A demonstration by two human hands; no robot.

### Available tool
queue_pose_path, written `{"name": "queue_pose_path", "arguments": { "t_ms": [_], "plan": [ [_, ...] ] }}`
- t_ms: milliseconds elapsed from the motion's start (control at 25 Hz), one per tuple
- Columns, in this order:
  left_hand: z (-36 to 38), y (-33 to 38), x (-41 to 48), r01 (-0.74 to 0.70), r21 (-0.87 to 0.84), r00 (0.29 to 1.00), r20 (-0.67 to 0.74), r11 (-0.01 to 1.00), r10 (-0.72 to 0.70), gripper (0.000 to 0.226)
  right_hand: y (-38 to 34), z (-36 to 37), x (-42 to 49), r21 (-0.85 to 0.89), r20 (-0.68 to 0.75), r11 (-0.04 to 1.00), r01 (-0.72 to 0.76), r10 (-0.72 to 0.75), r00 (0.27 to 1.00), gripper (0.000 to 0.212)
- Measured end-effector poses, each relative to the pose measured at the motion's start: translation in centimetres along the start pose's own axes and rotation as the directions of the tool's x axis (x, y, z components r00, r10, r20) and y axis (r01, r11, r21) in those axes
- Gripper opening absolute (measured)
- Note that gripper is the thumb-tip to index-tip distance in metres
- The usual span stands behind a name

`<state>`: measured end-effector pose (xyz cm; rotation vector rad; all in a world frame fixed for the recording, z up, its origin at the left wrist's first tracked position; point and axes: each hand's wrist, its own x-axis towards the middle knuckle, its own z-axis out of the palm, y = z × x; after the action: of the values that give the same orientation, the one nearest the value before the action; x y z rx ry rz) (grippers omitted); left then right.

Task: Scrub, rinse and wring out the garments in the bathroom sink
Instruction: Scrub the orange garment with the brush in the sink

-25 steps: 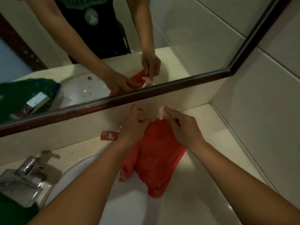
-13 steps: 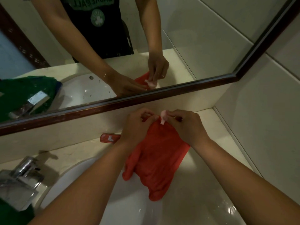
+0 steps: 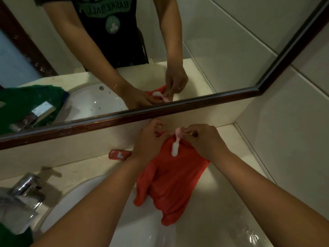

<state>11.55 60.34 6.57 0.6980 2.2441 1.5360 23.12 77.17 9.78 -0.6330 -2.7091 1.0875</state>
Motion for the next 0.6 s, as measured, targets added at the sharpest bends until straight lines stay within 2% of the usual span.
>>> {"name": "queue_pose_path", "arguments": {
  "t_ms": [280,600],
  "plan": [
    [0.2,-0.4,0.0,0.008,0.019,1.000,-0.002,1.000,-0.008,0.037,-0.5,-0.1,-0.7,0.054,-0.096,0.994,0.092,-0.087,0.992,0.019],
    [0.8,-1.1,0.8,-0.017,0.036,1.000,-0.025,0.999,0.018,0.030,0.3,0.4,0.8,-0.022,0.023,0.993,0.112,-0.111,0.994,0.023]
  ]
}}
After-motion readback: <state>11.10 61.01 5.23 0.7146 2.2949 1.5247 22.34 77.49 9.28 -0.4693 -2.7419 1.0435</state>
